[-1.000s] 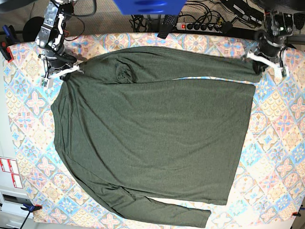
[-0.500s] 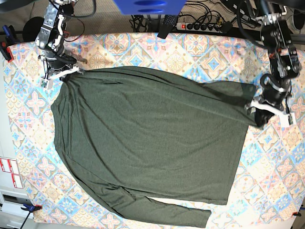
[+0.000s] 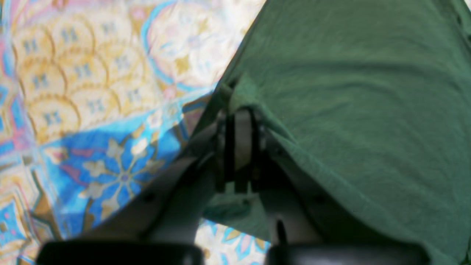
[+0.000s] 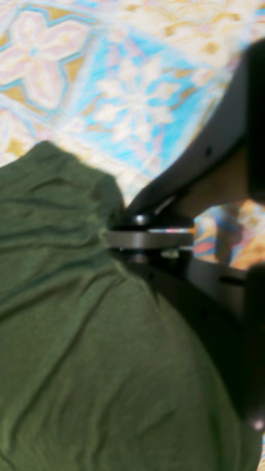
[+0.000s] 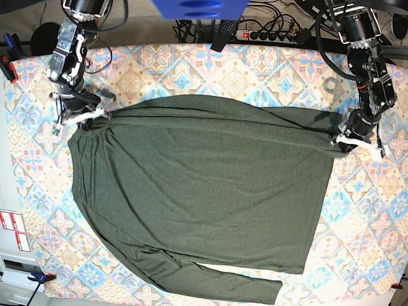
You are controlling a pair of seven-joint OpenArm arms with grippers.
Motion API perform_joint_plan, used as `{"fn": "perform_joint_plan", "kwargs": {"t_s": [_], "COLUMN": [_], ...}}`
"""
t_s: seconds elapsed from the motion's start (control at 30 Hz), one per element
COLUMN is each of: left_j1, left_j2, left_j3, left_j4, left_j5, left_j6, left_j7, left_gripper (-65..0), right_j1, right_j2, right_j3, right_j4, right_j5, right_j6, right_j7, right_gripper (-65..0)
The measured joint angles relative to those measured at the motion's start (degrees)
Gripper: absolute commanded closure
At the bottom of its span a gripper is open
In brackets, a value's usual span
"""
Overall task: Fold the T-shirt properly
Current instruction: 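Lift the shoulder edge with both grippers and pull it taut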
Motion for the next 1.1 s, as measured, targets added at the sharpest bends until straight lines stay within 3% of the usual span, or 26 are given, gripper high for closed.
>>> {"fn": "perform_joint_plan", "kwargs": {"t_s": [0.43, 0.77, 1.1], "left_j1": [-0.57, 1.16, 6.32], "left_j2": [1.29, 0.9, 0.83], "left_j3": [0.26, 0.02, -3.17], "left_j4": [-2.51, -2.38, -2.16], "left_j5": [-0.13, -0.37, -0.48], "left_j6": [-0.13, 0.07, 0.13], "left_j7": [-2.12, 2.49, 3.02], "left_gripper": [0.0, -21.8, -22.9], "right_j1": [5.07, 4.94, 4.96], "right_j2": [0.09, -0.02, -0.02], "right_j3": [0.02, 0.07, 0.07], "right_j4": [-0.09, -0.2, -2.99], "right_j5": [0.0, -0.15, -0.17], "right_j6": [0.02, -0.15, -0.17], "right_j7": [0.24, -0.02, -0.02], "right_gripper": [-0.1, -0.1, -0.1]}}
